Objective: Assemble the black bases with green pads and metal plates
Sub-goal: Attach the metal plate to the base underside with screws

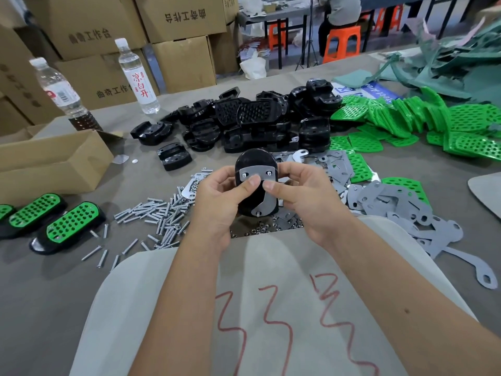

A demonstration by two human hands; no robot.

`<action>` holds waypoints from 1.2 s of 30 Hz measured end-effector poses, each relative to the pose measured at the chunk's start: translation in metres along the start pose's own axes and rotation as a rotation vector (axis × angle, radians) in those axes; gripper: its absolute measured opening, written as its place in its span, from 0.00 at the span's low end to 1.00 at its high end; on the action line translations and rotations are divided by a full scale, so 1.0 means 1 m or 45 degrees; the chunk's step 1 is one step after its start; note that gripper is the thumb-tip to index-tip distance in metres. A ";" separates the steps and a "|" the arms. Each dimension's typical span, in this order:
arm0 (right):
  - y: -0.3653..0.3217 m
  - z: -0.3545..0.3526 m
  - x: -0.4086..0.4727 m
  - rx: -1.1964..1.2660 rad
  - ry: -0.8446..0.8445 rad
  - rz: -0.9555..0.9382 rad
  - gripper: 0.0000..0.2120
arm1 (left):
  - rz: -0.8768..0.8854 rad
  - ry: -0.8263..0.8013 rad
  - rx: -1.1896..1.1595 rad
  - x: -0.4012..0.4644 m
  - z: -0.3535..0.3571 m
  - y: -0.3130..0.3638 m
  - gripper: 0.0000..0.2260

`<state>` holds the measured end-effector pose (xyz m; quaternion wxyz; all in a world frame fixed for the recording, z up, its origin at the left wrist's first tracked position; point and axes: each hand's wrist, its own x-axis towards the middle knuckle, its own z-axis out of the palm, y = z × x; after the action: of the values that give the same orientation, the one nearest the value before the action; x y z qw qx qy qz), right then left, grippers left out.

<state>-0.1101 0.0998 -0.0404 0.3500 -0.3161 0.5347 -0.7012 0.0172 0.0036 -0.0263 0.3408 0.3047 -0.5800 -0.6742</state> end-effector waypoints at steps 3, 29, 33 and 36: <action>0.001 0.000 0.000 0.011 0.017 -0.031 0.11 | -0.015 0.008 -0.033 0.001 0.002 -0.001 0.07; -0.008 -0.021 0.016 0.162 0.462 -0.046 0.08 | 0.344 -0.281 1.280 0.011 -0.007 -0.011 0.12; -0.007 -0.020 0.017 0.192 0.479 -0.015 0.07 | 0.498 -0.219 1.380 0.012 -0.008 -0.015 0.08; -0.006 -0.020 0.017 0.183 0.456 -0.018 0.07 | 0.554 -0.118 1.416 0.013 -0.009 -0.015 0.07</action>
<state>-0.1365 0.0975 -0.0378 0.2659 -0.1641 0.5348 -0.7851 0.0154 -0.0107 -0.0424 0.2348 0.2820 -0.9092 -0.1970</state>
